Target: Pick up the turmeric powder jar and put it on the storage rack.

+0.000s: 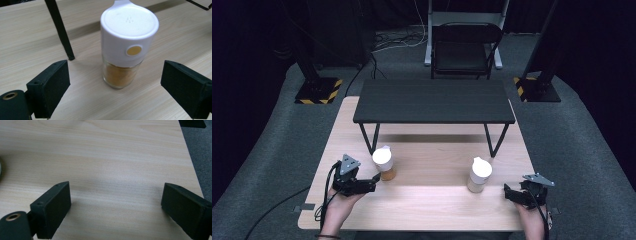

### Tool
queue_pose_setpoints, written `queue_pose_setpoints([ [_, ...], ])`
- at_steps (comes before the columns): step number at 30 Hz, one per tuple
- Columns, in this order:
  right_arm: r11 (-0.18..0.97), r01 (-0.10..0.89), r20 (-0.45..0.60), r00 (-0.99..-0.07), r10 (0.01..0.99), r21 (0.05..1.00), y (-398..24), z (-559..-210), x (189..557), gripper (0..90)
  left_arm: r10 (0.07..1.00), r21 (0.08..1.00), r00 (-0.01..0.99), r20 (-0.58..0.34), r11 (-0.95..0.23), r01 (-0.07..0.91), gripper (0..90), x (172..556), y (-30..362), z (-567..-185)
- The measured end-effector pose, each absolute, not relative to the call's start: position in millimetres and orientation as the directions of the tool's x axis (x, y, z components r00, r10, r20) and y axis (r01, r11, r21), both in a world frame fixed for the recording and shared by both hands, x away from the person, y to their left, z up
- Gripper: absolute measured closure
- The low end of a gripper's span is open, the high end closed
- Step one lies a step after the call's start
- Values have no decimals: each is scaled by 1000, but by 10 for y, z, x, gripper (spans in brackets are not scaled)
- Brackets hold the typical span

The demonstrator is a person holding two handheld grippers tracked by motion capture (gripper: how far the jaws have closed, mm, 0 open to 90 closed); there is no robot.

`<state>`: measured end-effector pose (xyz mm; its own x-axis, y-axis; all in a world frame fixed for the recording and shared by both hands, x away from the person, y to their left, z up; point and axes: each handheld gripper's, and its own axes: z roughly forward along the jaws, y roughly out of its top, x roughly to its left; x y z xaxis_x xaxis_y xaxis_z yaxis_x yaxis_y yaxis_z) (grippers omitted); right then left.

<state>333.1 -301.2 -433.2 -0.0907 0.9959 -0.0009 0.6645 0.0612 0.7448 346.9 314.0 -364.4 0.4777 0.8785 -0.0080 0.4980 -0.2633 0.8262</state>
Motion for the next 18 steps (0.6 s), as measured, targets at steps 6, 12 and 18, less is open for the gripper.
queue_pose_setpoints([
  [6,61,665,0,-91,996,744,-3013,-4331,3332,78,871,822,491,-4,-276,498,77,3536,3055,-3652],
  [12,61,666,1,-93,996,744,-3015,-4330,3333,77,867,822,498,-6,-279,496,77,3631,2996,-3634],
  [18,62,666,1,-93,996,744,-3016,-4330,3334,77,866,818,500,-6,-284,501,77,3750,2907,-3654],
])
